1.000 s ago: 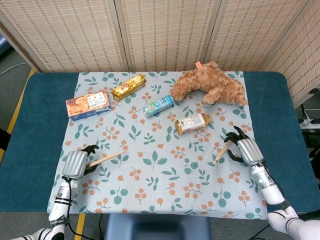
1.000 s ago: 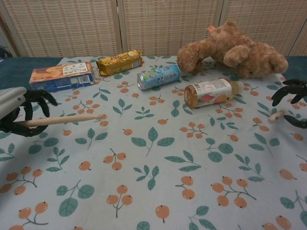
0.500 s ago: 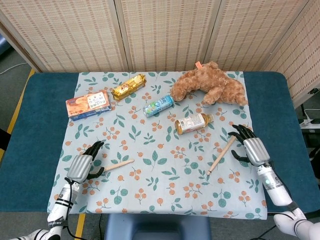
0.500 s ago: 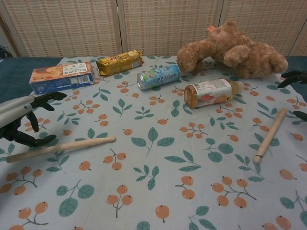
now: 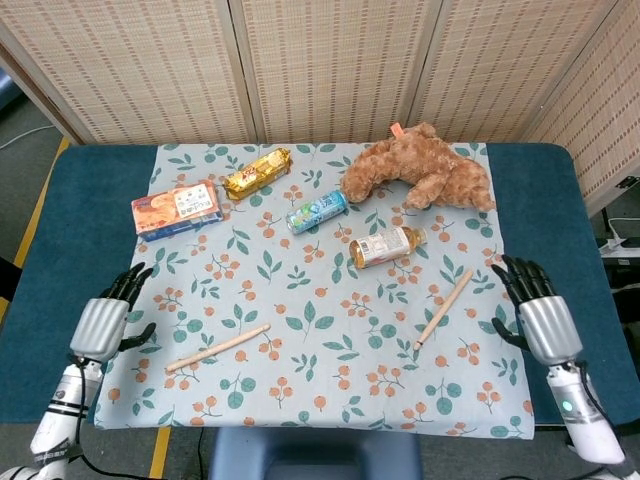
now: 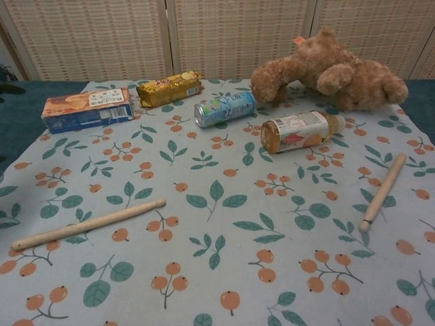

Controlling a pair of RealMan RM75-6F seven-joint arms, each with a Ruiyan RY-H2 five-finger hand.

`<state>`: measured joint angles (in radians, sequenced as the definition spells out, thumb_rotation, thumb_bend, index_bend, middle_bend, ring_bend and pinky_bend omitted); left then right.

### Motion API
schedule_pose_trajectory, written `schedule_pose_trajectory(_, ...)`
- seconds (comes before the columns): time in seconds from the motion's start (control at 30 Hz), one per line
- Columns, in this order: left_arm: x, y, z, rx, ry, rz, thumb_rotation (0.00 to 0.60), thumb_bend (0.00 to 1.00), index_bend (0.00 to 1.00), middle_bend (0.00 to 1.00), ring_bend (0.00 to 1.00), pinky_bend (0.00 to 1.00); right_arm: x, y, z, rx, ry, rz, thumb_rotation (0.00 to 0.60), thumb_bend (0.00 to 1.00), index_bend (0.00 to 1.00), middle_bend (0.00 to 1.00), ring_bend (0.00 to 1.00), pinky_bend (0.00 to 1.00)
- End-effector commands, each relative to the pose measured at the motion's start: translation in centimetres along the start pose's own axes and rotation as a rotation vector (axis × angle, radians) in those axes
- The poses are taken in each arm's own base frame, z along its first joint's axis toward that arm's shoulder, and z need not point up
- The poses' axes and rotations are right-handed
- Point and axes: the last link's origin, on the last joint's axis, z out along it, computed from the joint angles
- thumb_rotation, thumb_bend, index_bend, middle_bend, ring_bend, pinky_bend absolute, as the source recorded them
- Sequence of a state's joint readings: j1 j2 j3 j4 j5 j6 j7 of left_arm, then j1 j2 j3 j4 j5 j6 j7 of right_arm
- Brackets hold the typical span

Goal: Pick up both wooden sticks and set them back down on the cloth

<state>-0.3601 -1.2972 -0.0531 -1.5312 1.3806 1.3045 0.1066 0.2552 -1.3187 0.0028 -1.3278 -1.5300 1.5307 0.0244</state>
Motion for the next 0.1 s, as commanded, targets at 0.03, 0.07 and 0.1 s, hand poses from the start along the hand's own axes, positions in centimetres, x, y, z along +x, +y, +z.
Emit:
schedule_pose_trajectory(0.03,1.63,-1.43,-2.03,0.033,0.023,0.002,0.6,0.31,0.0,0.06,0.1,0.35,3.77,0.7,-4.13,-0.172,0.004,-0.134,0.6,0.2,0.05,0.0,0.0,0.08)
schedule_pose_trajectory(0.07,1.74,-1.53,-2.43,0.034,0.035,-0.004,0.6,0.31,0.0,0.07,0.1,0.35,3.93,0.5,-4.26,-0.168,0.004,-0.13,0.6,0.2,0.05,0.0,0.0,0.08)
schedule_pose_trajectory(0.1,1.72,-1.62,-2.71,0.033,0.038,-0.002,0.6,0.31,0.0,0.09,0.11,0.35,3.99,0.41,-4.33,-0.167,0.005,-0.126,0.6,0.2,0.05,0.0,0.0,0.08)
